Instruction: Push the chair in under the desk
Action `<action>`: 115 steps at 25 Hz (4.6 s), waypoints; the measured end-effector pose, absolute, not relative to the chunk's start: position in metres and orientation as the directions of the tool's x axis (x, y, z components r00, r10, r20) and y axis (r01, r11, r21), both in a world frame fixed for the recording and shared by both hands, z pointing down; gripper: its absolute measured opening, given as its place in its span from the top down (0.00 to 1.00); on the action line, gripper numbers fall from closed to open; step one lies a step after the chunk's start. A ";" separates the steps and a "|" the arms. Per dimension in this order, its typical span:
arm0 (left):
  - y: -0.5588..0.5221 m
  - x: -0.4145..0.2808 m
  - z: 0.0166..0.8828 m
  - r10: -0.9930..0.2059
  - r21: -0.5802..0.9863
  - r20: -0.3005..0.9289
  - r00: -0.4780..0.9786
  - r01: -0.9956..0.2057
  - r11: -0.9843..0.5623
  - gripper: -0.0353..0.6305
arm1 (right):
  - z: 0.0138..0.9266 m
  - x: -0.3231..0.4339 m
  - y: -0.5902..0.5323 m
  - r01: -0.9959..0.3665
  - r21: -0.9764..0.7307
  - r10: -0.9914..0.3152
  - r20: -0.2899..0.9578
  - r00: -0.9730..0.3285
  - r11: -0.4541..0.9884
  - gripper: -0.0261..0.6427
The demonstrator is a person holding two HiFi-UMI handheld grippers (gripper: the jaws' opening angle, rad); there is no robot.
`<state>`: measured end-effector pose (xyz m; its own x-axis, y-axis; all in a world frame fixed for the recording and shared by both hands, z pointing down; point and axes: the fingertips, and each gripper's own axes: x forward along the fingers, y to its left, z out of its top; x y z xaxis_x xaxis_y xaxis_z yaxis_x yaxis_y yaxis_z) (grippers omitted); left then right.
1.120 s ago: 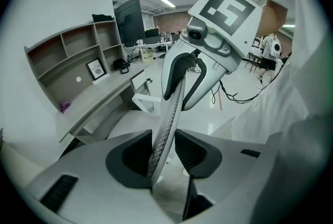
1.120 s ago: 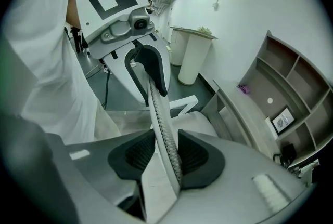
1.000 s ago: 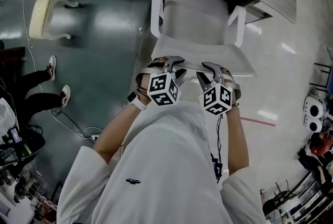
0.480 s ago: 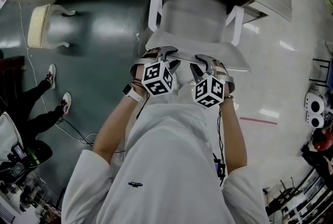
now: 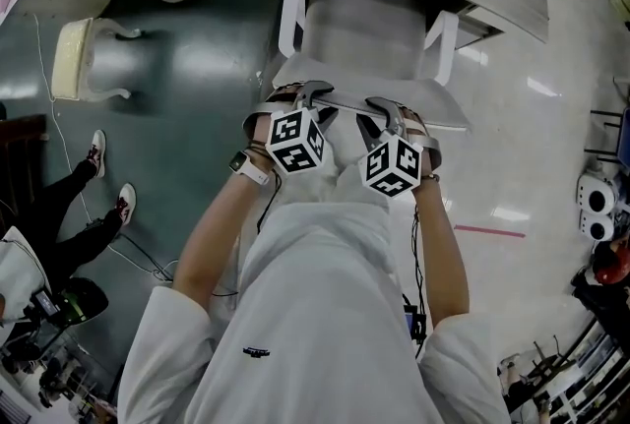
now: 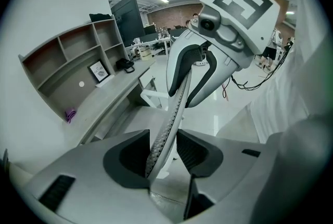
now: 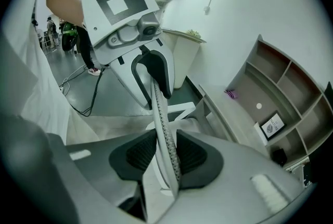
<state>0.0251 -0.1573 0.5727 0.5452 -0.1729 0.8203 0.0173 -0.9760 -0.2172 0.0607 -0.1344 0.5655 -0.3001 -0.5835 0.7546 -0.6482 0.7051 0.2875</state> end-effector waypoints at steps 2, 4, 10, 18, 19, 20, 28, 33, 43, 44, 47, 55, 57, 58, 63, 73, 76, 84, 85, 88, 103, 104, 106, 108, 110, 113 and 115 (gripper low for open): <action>-0.161 0.027 0.572 -0.182 -0.231 0.815 0.551 0.021 -0.973 0.70 | 0.565 0.062 -0.138 -0.656 0.285 -0.585 0.755 -0.296 0.699 0.76; -0.166 0.029 0.571 -0.185 -0.235 0.815 0.549 0.021 -0.972 0.70 | 0.564 0.065 -0.143 -0.662 0.281 -0.586 0.756 -0.294 0.695 0.76; -0.178 0.033 0.571 -0.208 -0.269 0.800 0.562 0.027 -0.963 0.69 | 0.564 0.068 -0.154 -0.683 0.265 -0.583 0.761 -0.286 0.681 0.76; -0.183 0.037 0.571 -0.219 -0.299 0.786 0.578 0.047 -0.953 0.69 | 0.565 0.073 -0.160 -0.738 0.234 -0.585 0.769 -0.258 0.633 0.73; -0.183 0.038 0.571 -0.220 -0.303 0.785 0.579 0.049 -0.952 0.69 | 0.565 0.074 -0.160 -0.743 0.232 -0.586 0.769 -0.255 0.628 0.73; -0.183 0.039 0.570 -0.222 -0.307 0.783 0.581 0.050 -0.950 0.69 | 0.564 0.075 -0.160 -0.748 0.230 -0.587 0.769 -0.252 0.623 0.72; -0.200 0.046 0.570 -0.229 -0.323 0.775 0.589 0.058 -0.945 0.67 | 0.562 0.080 -0.174 -0.762 0.260 -0.614 0.758 -0.220 0.593 0.72; -0.213 0.049 0.568 -0.209 -0.298 0.790 0.576 0.064 -0.952 0.67 | 0.561 0.082 -0.185 -0.728 0.321 -0.641 0.740 -0.206 0.605 0.75; -0.212 0.050 0.569 -0.179 -0.256 0.816 0.550 0.065 -0.965 0.68 | 0.560 0.083 -0.183 -0.644 0.409 -0.673 0.704 -0.228 0.646 0.77; -0.210 0.049 0.569 -0.179 -0.255 0.816 0.549 0.064 -0.965 0.69 | 0.560 0.083 -0.181 -0.637 0.414 -0.674 0.701 -0.232 0.650 0.77; -0.207 0.049 0.568 -0.184 -0.262 0.812 0.553 0.065 -0.963 0.69 | 0.559 0.083 -0.178 -0.626 0.419 -0.674 0.698 -0.242 0.658 0.78; -0.204 0.054 0.568 -0.230 -0.334 0.772 0.592 0.071 -0.940 0.70 | 0.560 0.088 -0.176 -0.623 0.425 -0.681 0.689 -0.247 0.657 0.77; -0.208 0.058 0.568 -0.229 -0.335 0.771 0.594 0.073 -0.939 0.70 | 0.560 0.093 -0.180 -0.626 0.428 -0.685 0.687 -0.245 0.653 0.77; -0.209 0.061 0.568 -0.224 -0.328 0.774 0.592 0.073 -0.942 0.70 | 0.560 0.097 -0.182 -0.625 0.429 -0.685 0.686 -0.244 0.652 0.77; -0.220 0.074 0.567 -0.232 -0.329 0.772 0.592 0.060 -0.942 0.71 | 0.561 0.110 -0.194 -0.623 0.421 -0.677 0.693 -0.247 0.659 0.76; -0.255 0.101 0.565 -0.263 -0.349 0.761 0.593 0.033 -0.936 0.71 | 0.560 0.138 -0.231 -0.601 0.445 -0.684 0.685 -0.248 0.664 0.76; -0.267 0.110 0.565 -0.263 -0.348 0.762 0.591 0.032 -0.937 0.71 | 0.560 0.146 -0.243 -0.597 0.451 -0.688 0.683 -0.247 0.663 0.76; -0.311 0.125 0.565 -0.265 -0.354 0.763 0.590 0.038 -0.935 0.70 | 0.559 0.161 -0.286 -0.601 0.466 -0.701 0.673 -0.237 0.650 0.76; -0.316 0.127 0.565 -0.264 -0.353 0.762 0.591 0.038 -0.935 0.70 | 0.559 0.163 -0.291 -0.601 0.467 -0.702 0.672 -0.236 0.649 0.76; -0.332 0.132 0.565 -0.265 -0.358 0.759 0.594 0.042 -0.933 0.70 | 0.559 0.167 -0.307 -0.603 0.468 -0.704 0.670 -0.234 0.646 0.76; -0.404 0.160 0.565 -0.294 -0.370 0.759 0.581 0.014 -0.929 0.69 | 0.557 0.194 -0.377 -0.597 0.484 -0.714 0.662 -0.227 0.639 0.76; -0.409 0.161 0.564 -0.295 -0.371 0.760 0.579 0.014 -0.929 0.69 | 0.556 0.196 -0.382 -0.598 0.484 -0.714 0.662 -0.228 0.639 0.76; -0.414 0.163 0.562 -0.293 -0.370 0.764 0.574 0.019 -0.929 0.68 | 0.554 0.197 -0.387 -0.599 0.477 -0.710 0.665 -0.232 0.643 0.76; -0.415 0.163 0.561 -0.289 -0.371 0.764 0.577 0.027 -0.928 0.68 | 0.553 0.197 -0.387 -0.595 0.481 -0.711 0.662 -0.235 0.644 0.76; -0.414 0.163 0.561 -0.297 -0.383 0.757 0.582 0.028 -0.923 0.68 | 0.553 0.197 -0.386 -0.587 0.500 -0.723 0.651 -0.230 0.637 0.76; -0.414 0.163 0.562 -0.307 -0.391 0.754 0.581 0.021 -0.920 0.68 | 0.555 0.197 -0.386 -0.587 0.504 -0.726 0.648 -0.227 0.634 0.76; -0.413 0.165 0.564 -0.301 -0.377 0.758 0.579 0.013 -0.926 0.68 | 0.556 0.199 -0.385 -0.594 0.488 -0.717 0.658 -0.230 0.639 0.76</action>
<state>0.1649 -0.4129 0.5638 0.5786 -0.3006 0.7582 0.0128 -0.9261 -0.3769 0.1993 -0.3850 0.5561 -0.2299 -0.7167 0.6584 -0.5939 0.6393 0.4885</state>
